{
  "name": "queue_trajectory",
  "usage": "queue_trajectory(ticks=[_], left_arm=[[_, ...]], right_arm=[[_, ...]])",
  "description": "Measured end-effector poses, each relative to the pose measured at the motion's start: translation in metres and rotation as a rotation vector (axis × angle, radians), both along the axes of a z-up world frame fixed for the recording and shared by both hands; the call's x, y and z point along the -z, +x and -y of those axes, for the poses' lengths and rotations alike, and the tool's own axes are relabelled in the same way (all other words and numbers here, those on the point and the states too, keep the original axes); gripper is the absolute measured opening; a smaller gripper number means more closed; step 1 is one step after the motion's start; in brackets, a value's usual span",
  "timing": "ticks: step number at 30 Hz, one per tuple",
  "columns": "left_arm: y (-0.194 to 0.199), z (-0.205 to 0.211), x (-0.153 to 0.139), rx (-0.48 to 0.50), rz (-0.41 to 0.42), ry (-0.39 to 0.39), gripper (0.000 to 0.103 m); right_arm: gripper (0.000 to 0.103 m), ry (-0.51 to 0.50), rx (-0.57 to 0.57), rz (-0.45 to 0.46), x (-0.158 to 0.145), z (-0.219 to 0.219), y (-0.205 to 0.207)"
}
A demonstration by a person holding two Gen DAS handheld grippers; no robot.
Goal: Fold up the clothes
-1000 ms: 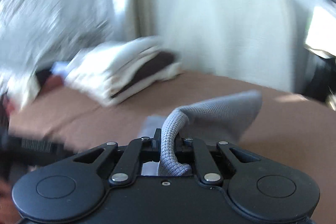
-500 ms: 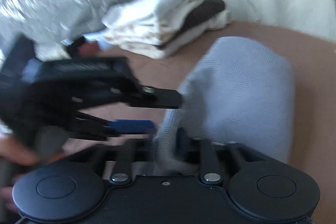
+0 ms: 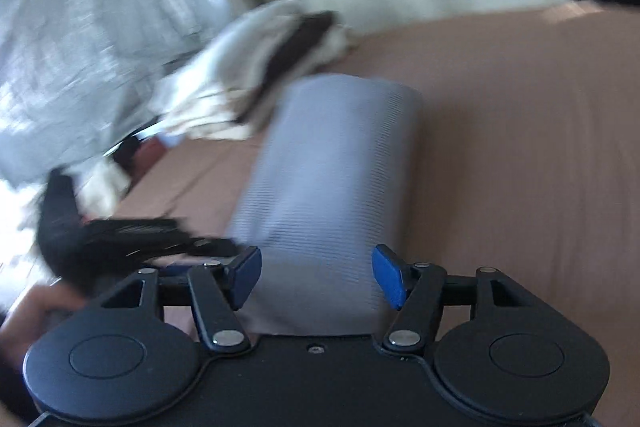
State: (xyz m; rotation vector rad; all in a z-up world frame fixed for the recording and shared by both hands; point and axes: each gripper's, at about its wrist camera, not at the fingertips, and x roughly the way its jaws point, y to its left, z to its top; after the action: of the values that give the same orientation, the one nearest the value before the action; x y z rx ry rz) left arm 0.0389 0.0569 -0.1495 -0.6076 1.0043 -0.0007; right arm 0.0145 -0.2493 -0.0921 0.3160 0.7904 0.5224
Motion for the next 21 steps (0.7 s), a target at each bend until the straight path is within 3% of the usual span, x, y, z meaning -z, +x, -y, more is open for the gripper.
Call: queue_trajectory(ticks=[2,4,6,9,10,12,15,20,21], left_arm=[[0.001,0.001,0.001,0.005,-0.004,0.007,0.075],[-0.003,-0.001,-0.002,0.017,-0.004,0.014,0.075],[-0.008,-0.001,-0.005,0.042,-0.014,0.088,0.078],[-0.011,0.007,-0.007,0.038,-0.044,0.306,0.103],[-0.010,0.006,-0.006,0.032,-0.051,0.305,0.103],[-0.011,-0.002,-0.008,0.010,-0.048,0.256,0.102],[-0.020,-0.015,-0.011,-0.031,-0.023,0.170,0.098],[-0.024,-0.014,-0.002,-0.022,0.018,-0.123,0.091],[-0.022,-0.010,0.001,-0.011,0.014,-0.130,0.091]], right_arm=[[0.070,-0.098,0.023,-0.012,0.017,-0.012,-0.002],[0.070,-0.153,-0.037,0.035,0.027,-0.028,-0.013],[0.070,-0.185,-0.110,0.044,0.029,-0.039,-0.020],[0.066,-0.279,-0.222,0.054,0.027,-0.053,-0.023],[0.066,-0.304,-0.230,0.064,0.025,-0.054,-0.021],[0.067,-0.273,-0.205,0.040,0.016,-0.042,-0.015],[0.068,-0.107,-0.211,0.015,0.001,-0.019,-0.008],[0.073,0.080,-0.121,0.014,-0.002,0.017,0.011],[0.080,0.088,-0.102,-0.008,0.004,0.018,0.027]])
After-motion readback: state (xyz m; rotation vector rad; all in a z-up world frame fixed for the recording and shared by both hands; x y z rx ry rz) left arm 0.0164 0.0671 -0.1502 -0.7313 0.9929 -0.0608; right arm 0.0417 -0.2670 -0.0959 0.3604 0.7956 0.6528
